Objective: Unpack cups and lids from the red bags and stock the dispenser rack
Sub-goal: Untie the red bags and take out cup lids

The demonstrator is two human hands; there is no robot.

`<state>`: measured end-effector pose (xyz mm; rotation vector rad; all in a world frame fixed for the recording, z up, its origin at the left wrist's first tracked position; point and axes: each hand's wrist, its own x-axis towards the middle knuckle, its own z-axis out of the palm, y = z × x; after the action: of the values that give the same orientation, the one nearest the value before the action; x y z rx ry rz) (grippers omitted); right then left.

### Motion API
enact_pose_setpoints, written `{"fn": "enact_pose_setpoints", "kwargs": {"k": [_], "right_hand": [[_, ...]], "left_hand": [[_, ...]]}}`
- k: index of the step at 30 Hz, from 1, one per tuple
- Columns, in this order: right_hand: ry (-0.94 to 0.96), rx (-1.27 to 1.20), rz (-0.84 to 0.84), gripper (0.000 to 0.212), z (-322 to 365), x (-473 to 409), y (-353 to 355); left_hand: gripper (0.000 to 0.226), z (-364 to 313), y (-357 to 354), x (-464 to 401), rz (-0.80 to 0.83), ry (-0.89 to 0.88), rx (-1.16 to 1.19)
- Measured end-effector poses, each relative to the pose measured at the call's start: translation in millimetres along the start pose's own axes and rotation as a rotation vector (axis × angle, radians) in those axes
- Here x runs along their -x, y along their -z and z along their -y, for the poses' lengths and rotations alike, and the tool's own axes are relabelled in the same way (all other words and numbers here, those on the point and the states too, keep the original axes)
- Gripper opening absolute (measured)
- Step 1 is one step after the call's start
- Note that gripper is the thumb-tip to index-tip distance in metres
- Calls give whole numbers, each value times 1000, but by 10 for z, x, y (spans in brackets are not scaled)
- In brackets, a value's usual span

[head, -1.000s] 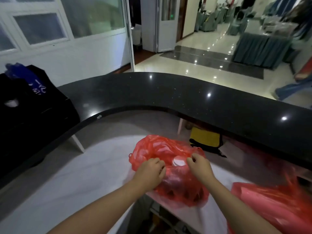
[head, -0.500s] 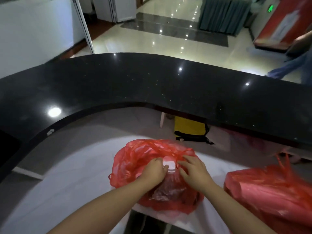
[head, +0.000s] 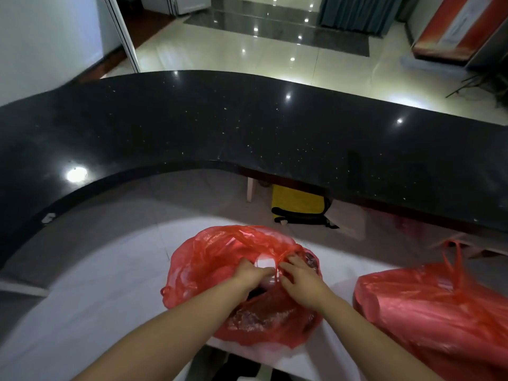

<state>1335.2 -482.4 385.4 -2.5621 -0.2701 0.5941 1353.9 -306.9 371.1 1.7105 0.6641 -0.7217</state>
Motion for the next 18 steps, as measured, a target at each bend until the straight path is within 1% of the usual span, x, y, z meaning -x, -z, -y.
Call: {"fn": "enact_pose_setpoints", "kwargs": {"k": [3, 7, 12, 15, 17, 18], "right_hand": [[9, -13, -5, 43, -27, 2, 2], [-14, -53, -26, 41, -37, -10, 19], [-43, -37, -67, 32, -42, -57, 139], [-97, 33, -173, 21, 41, -39, 263], [-127, 68, -302, 19, 157, 13, 373], [-100, 30, -354, 20, 230, 35, 424]], "left_hand": [[75, -21, -2, 75, 21, 51, 136], [79, -15, -16, 122, -33, 54, 142], [65, -133, 47, 263, -53, 80, 136], [59, -231, 197, 398, -95, 25, 128], [57, -279, 302, 554, -131, -6, 175], [55, -298, 345, 654, -131, -15, 226]]}}
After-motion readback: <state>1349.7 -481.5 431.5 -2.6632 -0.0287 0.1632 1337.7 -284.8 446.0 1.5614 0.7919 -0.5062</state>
